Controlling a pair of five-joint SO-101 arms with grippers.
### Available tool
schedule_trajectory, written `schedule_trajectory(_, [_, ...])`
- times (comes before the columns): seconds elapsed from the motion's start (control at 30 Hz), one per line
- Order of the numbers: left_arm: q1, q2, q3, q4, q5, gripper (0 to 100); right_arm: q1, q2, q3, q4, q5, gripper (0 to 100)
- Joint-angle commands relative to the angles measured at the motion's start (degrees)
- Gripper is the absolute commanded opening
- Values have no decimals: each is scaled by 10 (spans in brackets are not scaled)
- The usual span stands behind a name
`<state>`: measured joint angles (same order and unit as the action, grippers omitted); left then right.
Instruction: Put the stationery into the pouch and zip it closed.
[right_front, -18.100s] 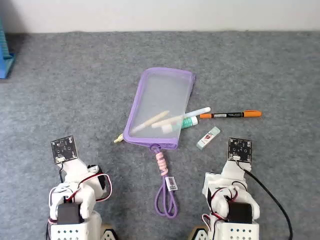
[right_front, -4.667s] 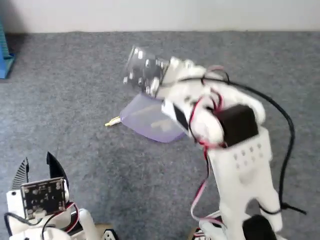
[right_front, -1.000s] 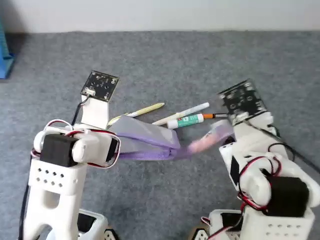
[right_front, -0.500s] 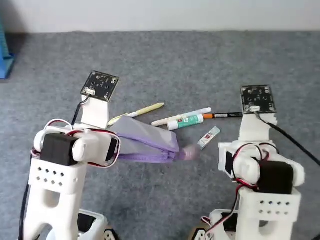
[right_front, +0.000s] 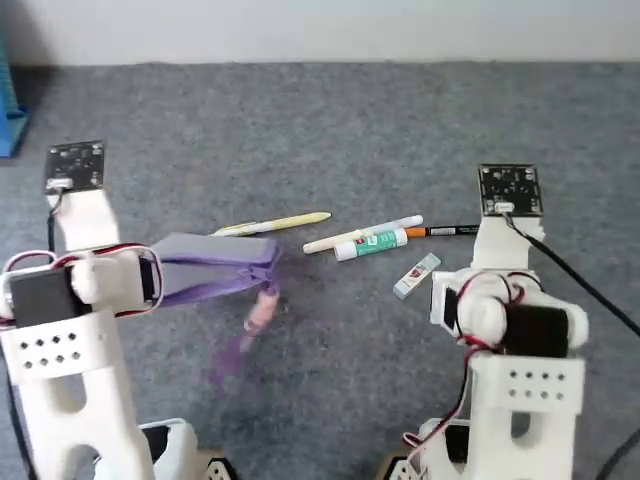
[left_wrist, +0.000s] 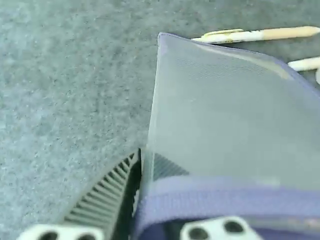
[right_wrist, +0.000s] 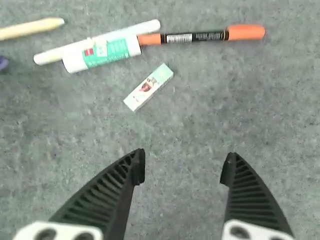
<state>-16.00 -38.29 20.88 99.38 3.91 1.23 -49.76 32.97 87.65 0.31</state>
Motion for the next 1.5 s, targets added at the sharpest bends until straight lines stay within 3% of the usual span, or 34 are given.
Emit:
schedule_trajectory(0.0, [-24,-4,-25,14,9,12,3,33,-8,-8,-7,243])
schedule_trajectory(0.27, [-18,0,9,12,6,12,2,87,-62,-26,-16,243])
schedule_trajectory(0.5, [4,-3,20,6,15,70,-7,229,-121,-28,-103,243])
schedule_trajectory(0.63, [3,-4,21,10,95,109,-24,339,-208,14,-163,244])
schedule_trajectory(0.77, [4,-4,20,-3,106,107,-49,442,-281,11,-212,244])
schedule_trajectory(0.93, [5,-1,20,-11,106,9,-60,553,-375,-8,-222,243])
schedule_trajectory(1.13, [3,-4,20,-10,106,14,-62,658,-455,-2,-248,243])
schedule_trajectory(1.47, [3,-4,20,-10,106,14,-70,748,-466,-8,-249,242])
